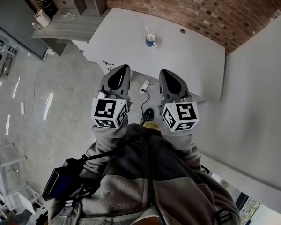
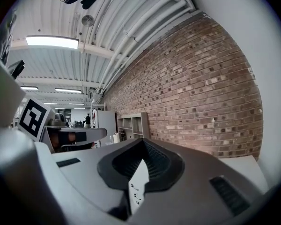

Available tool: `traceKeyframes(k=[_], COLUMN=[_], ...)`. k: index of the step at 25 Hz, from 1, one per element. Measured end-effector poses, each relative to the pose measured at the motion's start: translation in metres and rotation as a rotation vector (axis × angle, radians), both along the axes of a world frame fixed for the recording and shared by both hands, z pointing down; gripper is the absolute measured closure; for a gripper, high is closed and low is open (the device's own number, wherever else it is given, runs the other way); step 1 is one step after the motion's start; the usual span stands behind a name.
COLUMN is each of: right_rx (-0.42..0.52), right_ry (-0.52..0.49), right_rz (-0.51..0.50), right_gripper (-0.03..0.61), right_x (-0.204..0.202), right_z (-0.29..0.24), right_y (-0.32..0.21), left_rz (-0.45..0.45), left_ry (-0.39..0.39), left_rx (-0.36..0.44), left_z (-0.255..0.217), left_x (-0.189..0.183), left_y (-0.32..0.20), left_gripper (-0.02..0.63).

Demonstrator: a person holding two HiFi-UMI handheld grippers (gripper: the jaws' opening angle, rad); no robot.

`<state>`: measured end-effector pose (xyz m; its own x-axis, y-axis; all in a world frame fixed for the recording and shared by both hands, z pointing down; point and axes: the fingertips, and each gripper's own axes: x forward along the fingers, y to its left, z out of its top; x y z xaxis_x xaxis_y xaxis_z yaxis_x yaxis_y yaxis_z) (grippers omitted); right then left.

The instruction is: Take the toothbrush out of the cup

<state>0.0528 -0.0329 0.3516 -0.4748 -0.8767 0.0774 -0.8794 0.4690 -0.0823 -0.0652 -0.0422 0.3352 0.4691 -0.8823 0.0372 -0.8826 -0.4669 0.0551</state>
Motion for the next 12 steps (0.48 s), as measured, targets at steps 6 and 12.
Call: traceKeyframes(k=[6, 12], right_rx=[0.021, 0.024], right_ry=[0.008, 0.017], right_rz=[-0.024, -0.054], right_gripper=[0.578, 0.578], right_x=[0.029, 0.045], right_z=[-0.007, -0.009], right_y=[-0.071, -0.125], left_rz=[-0.004, -0.024], left_ry=[-0.014, -0.016], left_rx=[0.014, 0.004], left_z=[-0.008, -0.006], left_x=[0.038, 0.061], left_y=[-0.072, -0.124], left_gripper=[0.609, 0.609])
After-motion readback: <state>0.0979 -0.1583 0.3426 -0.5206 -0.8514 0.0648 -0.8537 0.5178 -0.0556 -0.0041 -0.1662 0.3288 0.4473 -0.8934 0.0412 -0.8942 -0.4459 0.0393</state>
